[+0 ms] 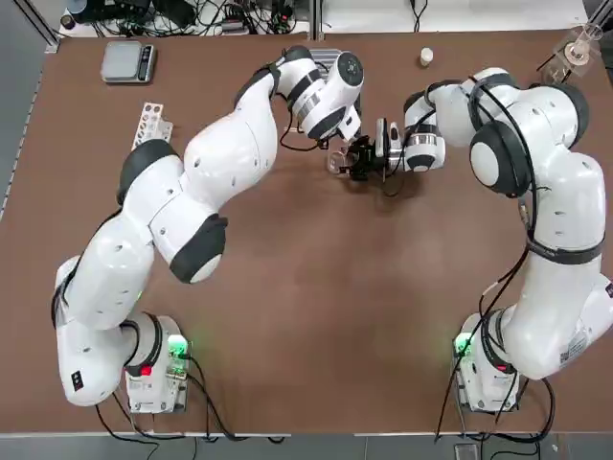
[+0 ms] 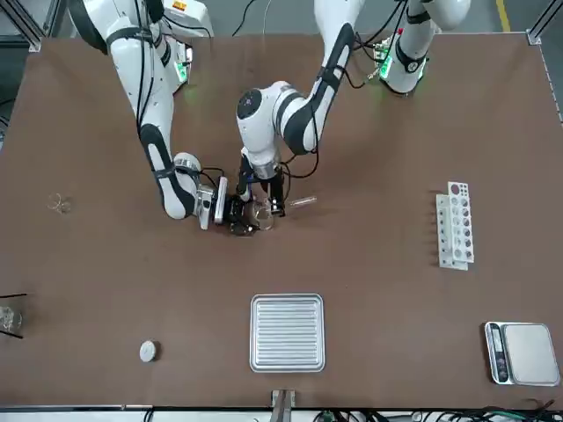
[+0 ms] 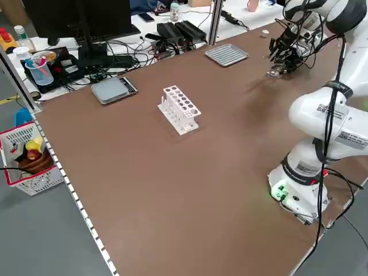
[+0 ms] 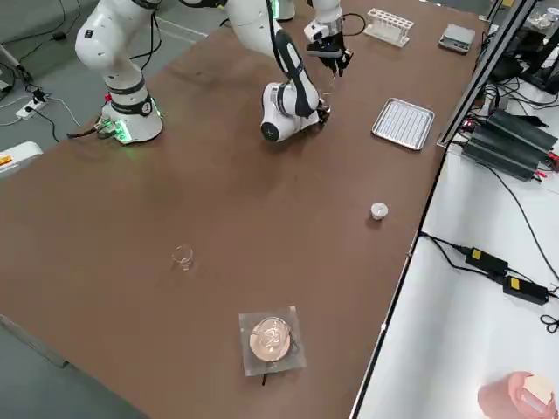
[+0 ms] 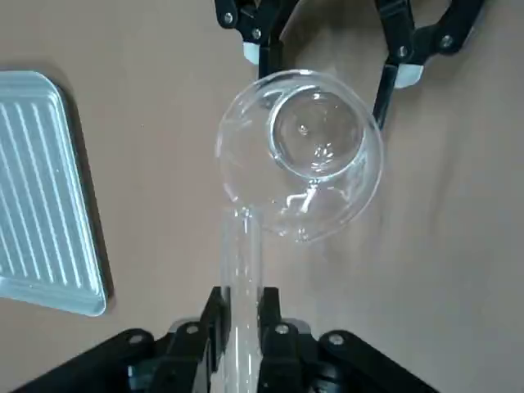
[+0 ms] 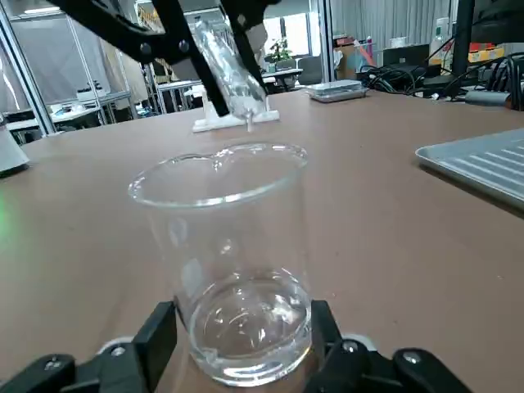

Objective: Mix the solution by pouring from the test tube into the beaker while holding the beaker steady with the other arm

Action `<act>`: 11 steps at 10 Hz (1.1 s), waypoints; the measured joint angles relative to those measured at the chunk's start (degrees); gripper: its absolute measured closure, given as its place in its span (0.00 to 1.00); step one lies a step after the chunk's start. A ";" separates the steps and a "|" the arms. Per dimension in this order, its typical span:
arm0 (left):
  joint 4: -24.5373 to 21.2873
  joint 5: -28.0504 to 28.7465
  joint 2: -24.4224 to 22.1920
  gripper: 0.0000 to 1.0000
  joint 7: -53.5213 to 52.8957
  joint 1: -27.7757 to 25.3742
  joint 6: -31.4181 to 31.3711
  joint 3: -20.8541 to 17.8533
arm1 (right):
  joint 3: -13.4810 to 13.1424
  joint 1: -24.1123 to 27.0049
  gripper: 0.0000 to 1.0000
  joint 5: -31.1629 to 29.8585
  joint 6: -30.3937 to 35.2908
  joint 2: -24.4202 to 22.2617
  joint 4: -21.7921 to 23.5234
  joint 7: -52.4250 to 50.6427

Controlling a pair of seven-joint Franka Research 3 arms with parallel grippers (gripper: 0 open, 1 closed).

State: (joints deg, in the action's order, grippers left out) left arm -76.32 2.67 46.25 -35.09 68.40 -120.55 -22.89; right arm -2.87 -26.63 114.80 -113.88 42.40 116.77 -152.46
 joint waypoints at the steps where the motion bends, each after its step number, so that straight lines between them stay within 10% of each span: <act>1: 0.56 0.00 -0.02 0.78 0.12 0.03 0.15 0.01 | 0.00 0.00 0.27 0.01 0.00 0.00 0.00 0.00; 6: 2.30 -0.74 -0.66 0.78 1.54 -0.55 0.65 -0.16 | 0.00 0.00 0.27 0.03 0.00 0.00 0.00 0.02; 11: 2.77 -14.06 -8.01 0.78 -16.97 -13.46 2.01 0.21 | 0.02 -0.01 0.24 0.05 0.04 0.00 -0.03 0.91</act>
State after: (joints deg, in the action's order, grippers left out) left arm -73.55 -11.39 38.23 -52.06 54.94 -118.54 -22.67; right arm -2.85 -26.64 114.85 -113.84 42.40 116.74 -151.55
